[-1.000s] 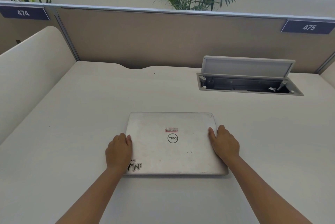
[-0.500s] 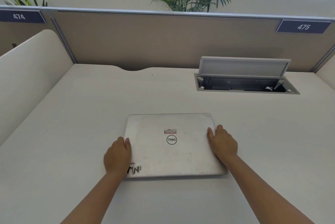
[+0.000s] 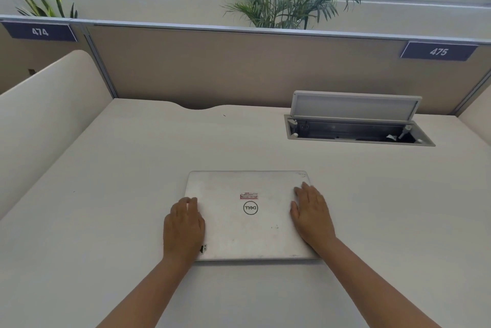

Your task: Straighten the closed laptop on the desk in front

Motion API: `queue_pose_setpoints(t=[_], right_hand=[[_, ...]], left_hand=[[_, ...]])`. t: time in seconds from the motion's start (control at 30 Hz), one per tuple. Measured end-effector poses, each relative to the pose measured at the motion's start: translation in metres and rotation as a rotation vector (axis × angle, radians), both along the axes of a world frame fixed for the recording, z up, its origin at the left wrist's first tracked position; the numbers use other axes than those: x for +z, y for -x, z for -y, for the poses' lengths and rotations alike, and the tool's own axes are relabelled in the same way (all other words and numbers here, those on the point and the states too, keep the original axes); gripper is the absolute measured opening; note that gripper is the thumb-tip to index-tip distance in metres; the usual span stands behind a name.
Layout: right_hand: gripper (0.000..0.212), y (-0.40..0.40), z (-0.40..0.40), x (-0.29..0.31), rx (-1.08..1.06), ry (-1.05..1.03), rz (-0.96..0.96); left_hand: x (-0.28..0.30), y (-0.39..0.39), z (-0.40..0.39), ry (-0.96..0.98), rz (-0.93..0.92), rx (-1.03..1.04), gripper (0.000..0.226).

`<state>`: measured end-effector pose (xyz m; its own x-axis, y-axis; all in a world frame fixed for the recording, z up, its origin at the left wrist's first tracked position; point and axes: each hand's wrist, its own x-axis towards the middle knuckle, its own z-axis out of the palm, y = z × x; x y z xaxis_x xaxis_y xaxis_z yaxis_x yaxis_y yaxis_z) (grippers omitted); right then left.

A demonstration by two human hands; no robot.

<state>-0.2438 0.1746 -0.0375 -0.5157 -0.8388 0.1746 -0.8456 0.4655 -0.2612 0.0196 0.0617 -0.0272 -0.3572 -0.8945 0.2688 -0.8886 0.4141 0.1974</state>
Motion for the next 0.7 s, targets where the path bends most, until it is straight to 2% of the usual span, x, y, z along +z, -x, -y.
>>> queue_pose_setpoints(t=[0.1, 0.27, 0.4, 0.7], right_hand=[[0.062, -0.01, -0.006, 0.001, 0.083, -0.065, 0.013], [0.058, -0.027, -0.033, -0.004, 0.265, -0.135, -0.059], [0.059, -0.031, -0.043, -0.006, 0.28, -0.195, -0.083], [0.058, -0.031, -0.044, -0.005, 0.278, -0.193, -0.077]], left_hand=[[-0.011, 0.008, -0.025, -0.062, -0.008, -0.16, 0.043], [-0.02, 0.0, -0.059, -0.151, 0.121, -0.392, 0.062], [-0.015, -0.003, -0.061, -0.175, 0.12, -0.388, 0.065], [-0.014, 0.003, -0.063, -0.248, 0.094, -0.304, 0.064]])
